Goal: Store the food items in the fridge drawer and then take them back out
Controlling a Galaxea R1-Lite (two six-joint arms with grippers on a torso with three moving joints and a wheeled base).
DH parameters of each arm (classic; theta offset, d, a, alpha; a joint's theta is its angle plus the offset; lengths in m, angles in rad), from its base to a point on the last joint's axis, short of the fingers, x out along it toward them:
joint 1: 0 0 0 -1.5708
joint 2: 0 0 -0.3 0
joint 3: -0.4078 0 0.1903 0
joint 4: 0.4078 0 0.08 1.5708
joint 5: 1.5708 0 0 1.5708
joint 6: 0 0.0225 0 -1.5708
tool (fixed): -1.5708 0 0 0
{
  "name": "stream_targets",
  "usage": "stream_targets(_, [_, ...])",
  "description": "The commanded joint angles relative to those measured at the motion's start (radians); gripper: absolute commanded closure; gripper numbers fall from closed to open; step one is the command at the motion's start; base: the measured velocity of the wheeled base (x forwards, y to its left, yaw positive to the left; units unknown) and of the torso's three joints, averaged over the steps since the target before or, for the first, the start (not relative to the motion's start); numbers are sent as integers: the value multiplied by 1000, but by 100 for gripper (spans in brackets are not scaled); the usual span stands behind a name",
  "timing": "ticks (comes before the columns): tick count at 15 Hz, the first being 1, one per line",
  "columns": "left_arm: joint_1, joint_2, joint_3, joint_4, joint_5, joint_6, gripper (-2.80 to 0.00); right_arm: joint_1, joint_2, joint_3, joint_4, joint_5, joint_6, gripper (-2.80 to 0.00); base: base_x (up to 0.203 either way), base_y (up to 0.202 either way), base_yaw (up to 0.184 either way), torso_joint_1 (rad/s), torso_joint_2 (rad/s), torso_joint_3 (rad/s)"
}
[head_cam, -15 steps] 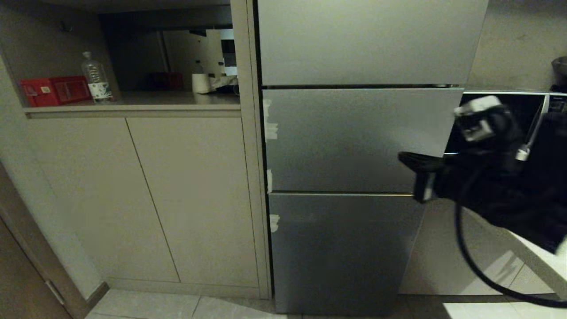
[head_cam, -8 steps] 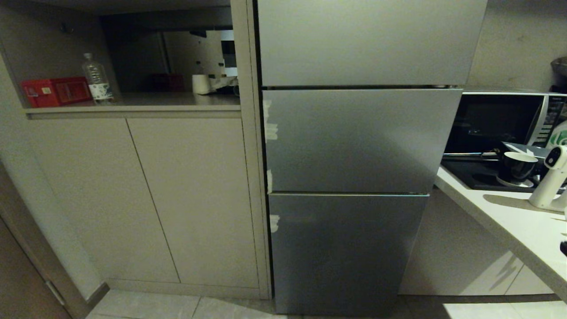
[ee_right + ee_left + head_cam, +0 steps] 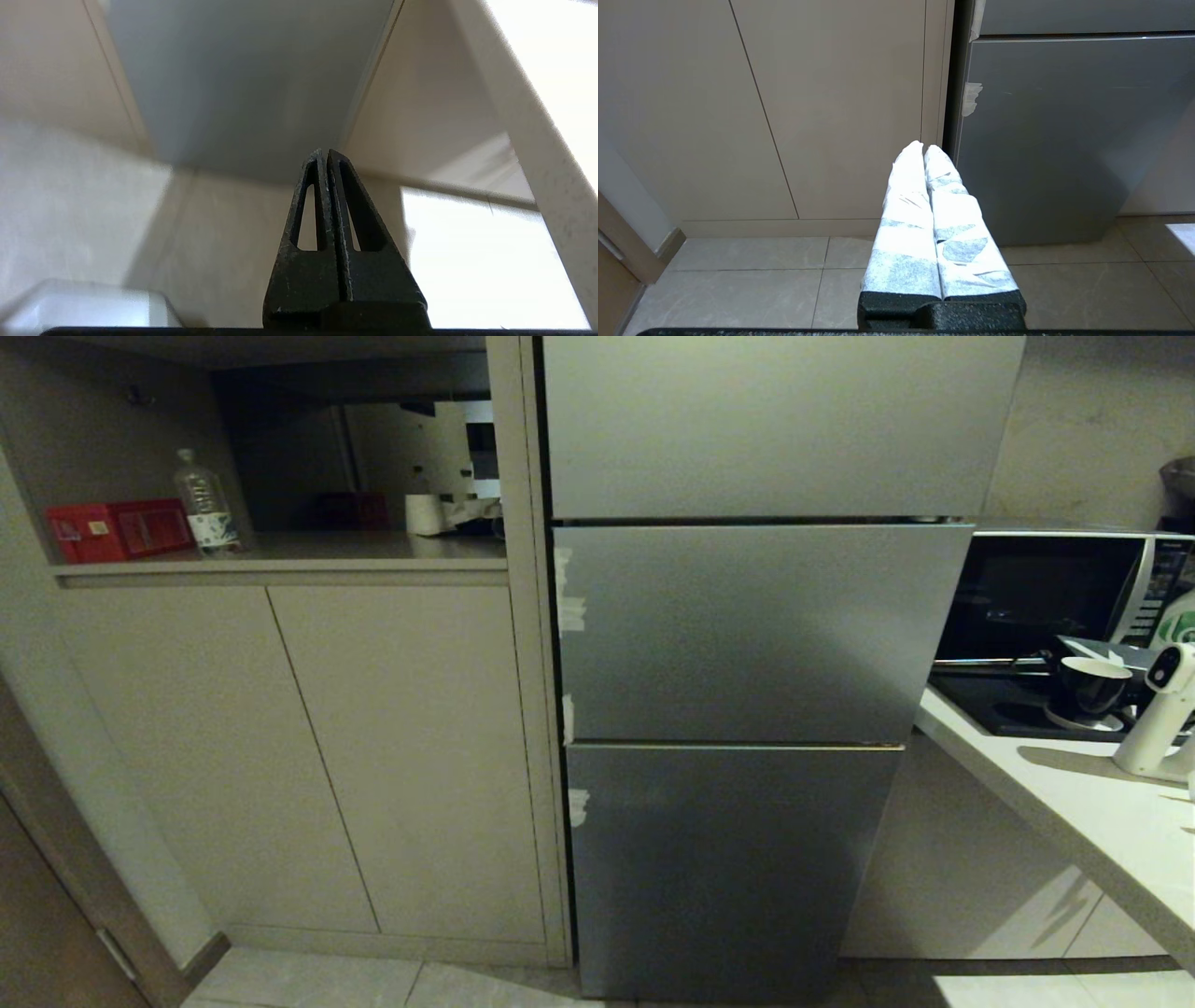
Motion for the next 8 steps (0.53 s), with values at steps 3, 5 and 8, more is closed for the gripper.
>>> stream_targets(3, [0,0,0,1,0,1,0,-5,-213,23,-51,7,22,0,0,0,0,0,0,0])
stream_targets(5, [0,0,0,2,0,4,0,2,-262,24,-56,29,-28,0,0,0,0,0,0,0])
stream_targets(8, [0,-1,0,2,0,4,0,5,-255,36,-83,15,22,0,0,0,0,0,0,0])
